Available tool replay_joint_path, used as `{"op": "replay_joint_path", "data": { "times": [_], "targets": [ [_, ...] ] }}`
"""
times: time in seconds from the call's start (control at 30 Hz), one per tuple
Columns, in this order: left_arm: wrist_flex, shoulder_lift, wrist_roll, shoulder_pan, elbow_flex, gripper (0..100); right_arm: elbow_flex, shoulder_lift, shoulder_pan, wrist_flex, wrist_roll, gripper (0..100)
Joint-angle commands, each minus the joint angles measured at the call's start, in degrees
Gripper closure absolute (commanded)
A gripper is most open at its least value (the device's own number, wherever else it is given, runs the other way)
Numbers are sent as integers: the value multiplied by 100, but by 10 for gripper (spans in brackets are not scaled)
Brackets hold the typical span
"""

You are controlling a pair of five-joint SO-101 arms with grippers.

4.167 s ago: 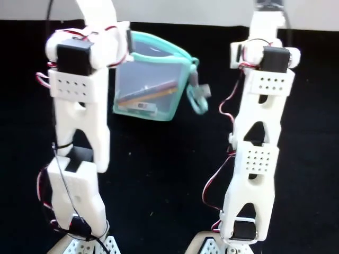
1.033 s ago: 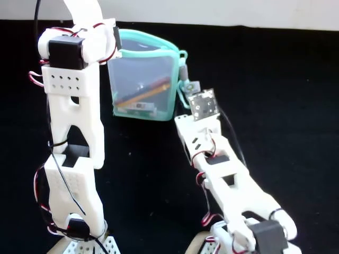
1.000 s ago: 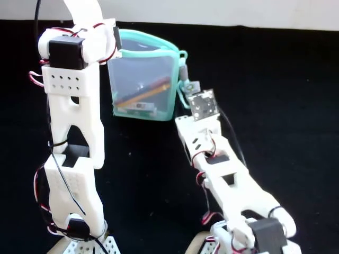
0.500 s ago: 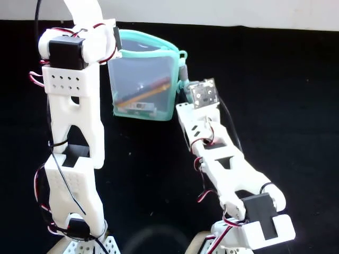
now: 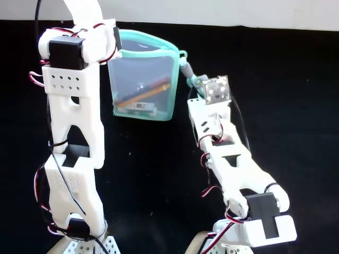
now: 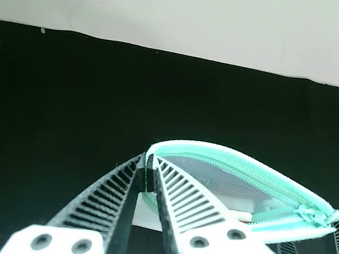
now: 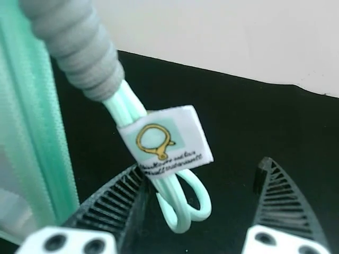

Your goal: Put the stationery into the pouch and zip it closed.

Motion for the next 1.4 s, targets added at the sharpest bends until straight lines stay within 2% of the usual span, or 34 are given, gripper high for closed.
{"op": "replay_joint_path", "data": {
  "times": [0.0,0.17,0.3,0.43,0.63,0.83,1.0,1.07,1.13,1.23,1.37],
  "targets": [
    [44,224,-35,48,119,993,-224,-40,66,-163,62,765],
    [44,224,-35,48,119,993,-163,-40,75,-1288,62,998],
    [44,224,-35,40,119,993,-119,-48,75,-1789,211,995],
    [44,224,-35,48,119,993,-13,-84,75,-2211,1275,991],
    [44,224,-26,57,119,993,884,-1270,66,-3345,2127,991],
    [44,233,-26,66,119,993,1262,-2193,84,-3389,2743,991],
    [44,233,-26,66,119,993,1200,-2835,163,-3327,2752,992],
    [44,233,-26,66,119,993,1200,-3169,163,-2844,2760,992],
    [44,233,-26,66,127,993,1138,-3600,163,-1833,2734,992],
    [44,233,-26,66,127,993,637,-4277,163,505,2585,992],
    [35,233,-26,66,127,993,-848,-4796,163,3996,1477,992]
  ]
}}
